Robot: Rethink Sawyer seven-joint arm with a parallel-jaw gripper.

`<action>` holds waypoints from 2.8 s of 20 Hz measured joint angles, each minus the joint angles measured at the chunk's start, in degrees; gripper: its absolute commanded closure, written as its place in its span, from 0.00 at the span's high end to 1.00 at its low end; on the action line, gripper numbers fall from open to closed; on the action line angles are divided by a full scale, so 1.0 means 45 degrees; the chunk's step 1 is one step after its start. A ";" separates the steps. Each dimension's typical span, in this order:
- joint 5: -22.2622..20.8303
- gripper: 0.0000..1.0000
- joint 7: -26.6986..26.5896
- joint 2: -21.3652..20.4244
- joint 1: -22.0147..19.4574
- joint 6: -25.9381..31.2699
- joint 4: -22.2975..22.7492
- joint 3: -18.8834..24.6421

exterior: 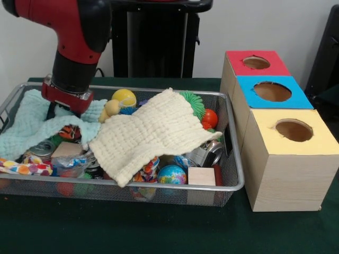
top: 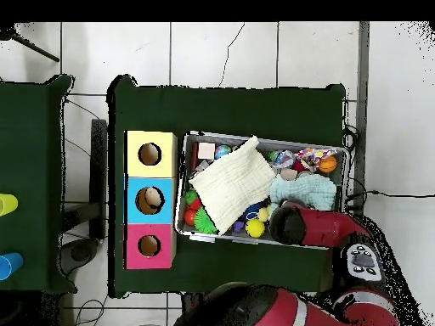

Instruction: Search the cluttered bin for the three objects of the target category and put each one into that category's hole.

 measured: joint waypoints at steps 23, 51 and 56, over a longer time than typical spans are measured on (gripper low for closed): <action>0.0008 0.00 0.0000 -0.0797 0.0384 -0.0603 0.0431 0.0107; 0.0426 0.00 0.0000 -0.2748 0.4152 0.1712 0.0516 -0.1713; 0.1191 0.00 0.0000 -0.3912 0.3382 0.2268 0.0883 -0.1101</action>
